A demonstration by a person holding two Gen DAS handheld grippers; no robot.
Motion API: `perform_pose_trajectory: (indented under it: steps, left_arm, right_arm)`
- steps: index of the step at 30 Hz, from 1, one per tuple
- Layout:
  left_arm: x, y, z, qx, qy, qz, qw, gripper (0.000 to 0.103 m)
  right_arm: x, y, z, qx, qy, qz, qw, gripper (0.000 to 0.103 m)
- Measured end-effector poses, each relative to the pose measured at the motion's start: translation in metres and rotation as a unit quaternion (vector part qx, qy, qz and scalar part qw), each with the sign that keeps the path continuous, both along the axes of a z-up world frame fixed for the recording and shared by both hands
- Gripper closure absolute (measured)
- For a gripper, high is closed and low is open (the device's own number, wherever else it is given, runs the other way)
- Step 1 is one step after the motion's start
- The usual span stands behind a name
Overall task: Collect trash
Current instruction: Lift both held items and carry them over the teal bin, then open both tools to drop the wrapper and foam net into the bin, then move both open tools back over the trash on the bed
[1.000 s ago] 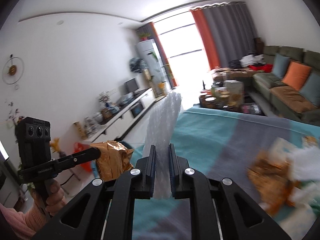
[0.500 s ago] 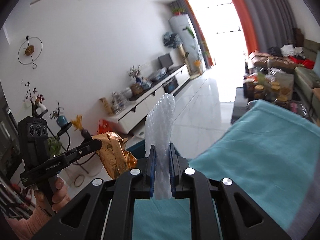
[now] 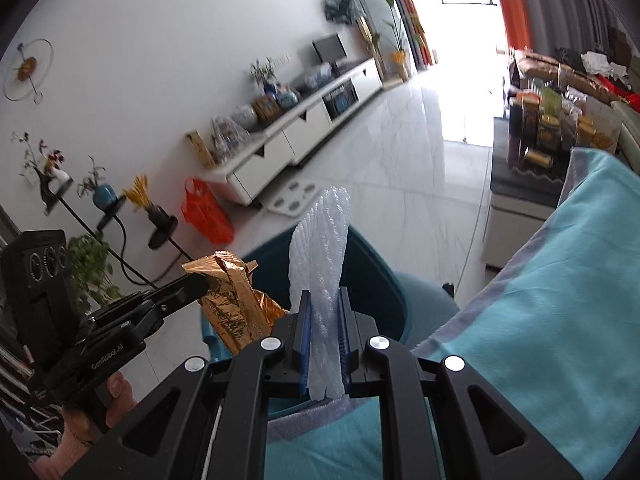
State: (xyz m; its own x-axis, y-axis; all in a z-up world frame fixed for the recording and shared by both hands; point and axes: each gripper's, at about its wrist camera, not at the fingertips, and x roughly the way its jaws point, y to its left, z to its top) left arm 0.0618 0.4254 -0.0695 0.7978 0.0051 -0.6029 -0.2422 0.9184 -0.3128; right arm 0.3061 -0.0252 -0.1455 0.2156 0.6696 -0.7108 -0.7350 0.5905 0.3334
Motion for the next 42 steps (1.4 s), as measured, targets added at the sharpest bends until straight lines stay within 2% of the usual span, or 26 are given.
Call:
perform_pose_trajectory:
  steps: [5, 8, 10, 12, 15, 20, 22, 23, 25, 27, 30, 32, 35, 42]
  left_arm:
    - [0.027, -0.006, -0.025, 0.004, 0.027, 0.009, 0.9996, 0.100]
    - [0.040, -0.006, -0.038, 0.005, 0.042, 0.012, 0.9990, 0.096]
    - [0.042, -0.008, -0.046, -0.001, 0.049, 0.010, 0.9988, 0.090]
    - [0.040, -0.013, -0.054, -0.002, 0.053, 0.012, 0.9985, 0.079]
    - [0.039, -0.016, -0.060, -0.006, 0.054, 0.018, 0.9984, 0.071]
    - [0.025, -0.026, -0.043, 0.002, 0.032, 0.021, 0.9993, 0.067]
    - [0.015, -0.041, -0.025, 0.027, 0.008, 0.018, 0.9994, 0.061]
    - [0.010, -0.050, -0.015, 0.038, -0.008, 0.014, 0.9991, 0.054]
    - [-0.003, -0.070, 0.005, 0.060, -0.042, 0.002, 0.9973, 0.046]
    - [-0.014, -0.090, 0.022, 0.070, -0.074, -0.013, 0.9947, 0.029]
    - [-0.030, -0.133, 0.043, 0.075, -0.129, -0.057, 0.9871, 0.016]
    - [-0.034, -0.162, 0.050, 0.078, -0.148, -0.086, 0.9822, 0.014]
    - [-0.031, -0.210, 0.052, 0.081, -0.155, -0.143, 0.9741, 0.013]
    - [-0.011, -0.321, 0.034, 0.074, -0.123, -0.271, 0.9520, 0.013]
  right_arm:
    - [0.004, 0.018, -0.018, -0.036, 0.026, 0.004, 0.999, 0.089]
    - [0.004, 0.023, -0.021, -0.043, 0.027, 0.002, 0.999, 0.089]
    - [0.002, 0.023, -0.021, -0.044, 0.026, 0.001, 0.999, 0.079]
    - [0.000, 0.021, -0.019, -0.043, 0.022, -0.001, 0.999, 0.076]
    - [0.001, 0.019, -0.019, -0.041, 0.019, -0.004, 0.999, 0.069]
    - [-0.005, 0.002, -0.004, -0.012, 0.009, -0.008, 1.000, 0.069]
    - [-0.012, -0.011, 0.009, 0.002, -0.007, -0.005, 1.000, 0.069]
    - [-0.016, -0.018, 0.016, 0.008, -0.018, -0.003, 1.000, 0.068]
    - [-0.029, -0.042, 0.034, 0.026, -0.049, 0.001, 0.998, 0.062]
    - [-0.036, -0.062, 0.047, 0.038, -0.074, -0.003, 0.997, 0.057]
    - [-0.057, -0.113, 0.070, 0.065, -0.123, -0.022, 0.990, 0.051]
    - [-0.066, -0.144, 0.078, 0.074, -0.146, -0.038, 0.986, 0.049]
    - [-0.075, -0.191, 0.080, 0.077, -0.164, -0.074, 0.981, 0.047]
    - [-0.090, -0.310, 0.067, 0.057, -0.165, -0.199, 0.964, 0.047]
